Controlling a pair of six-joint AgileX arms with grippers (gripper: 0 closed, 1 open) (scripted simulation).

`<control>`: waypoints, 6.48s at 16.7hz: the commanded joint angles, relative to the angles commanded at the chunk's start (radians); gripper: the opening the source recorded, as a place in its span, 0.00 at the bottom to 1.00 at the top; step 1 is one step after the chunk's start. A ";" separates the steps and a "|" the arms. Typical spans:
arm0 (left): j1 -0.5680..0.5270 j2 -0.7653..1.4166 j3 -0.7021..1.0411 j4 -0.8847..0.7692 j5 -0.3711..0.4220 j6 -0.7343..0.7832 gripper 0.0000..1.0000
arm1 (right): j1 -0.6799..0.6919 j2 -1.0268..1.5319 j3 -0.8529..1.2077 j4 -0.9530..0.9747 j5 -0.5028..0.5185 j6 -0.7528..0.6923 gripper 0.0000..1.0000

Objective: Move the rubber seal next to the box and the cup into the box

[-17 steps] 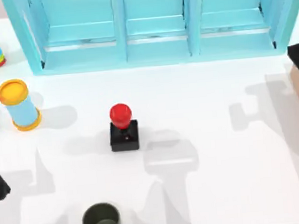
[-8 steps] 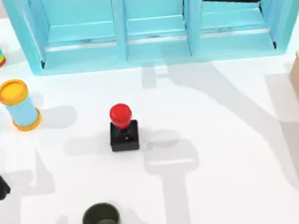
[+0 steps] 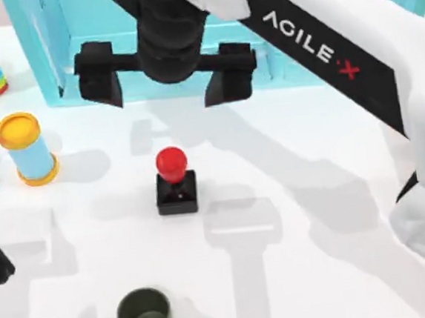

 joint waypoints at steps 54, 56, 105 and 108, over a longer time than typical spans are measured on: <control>0.000 0.000 0.000 0.000 0.000 0.000 1.00 | 0.004 0.074 -0.373 0.259 0.029 0.012 0.00; 0.000 0.000 0.000 0.000 0.000 0.000 1.00 | -0.025 -0.004 -0.439 0.246 0.025 -0.017 0.00; 0.000 0.000 0.000 0.000 0.000 0.000 1.00 | -0.383 -0.994 -1.740 0.682 -0.028 -0.383 0.08; 0.000 0.000 0.000 0.000 0.000 0.000 1.00 | -0.383 -0.994 -1.740 0.682 -0.028 -0.383 0.30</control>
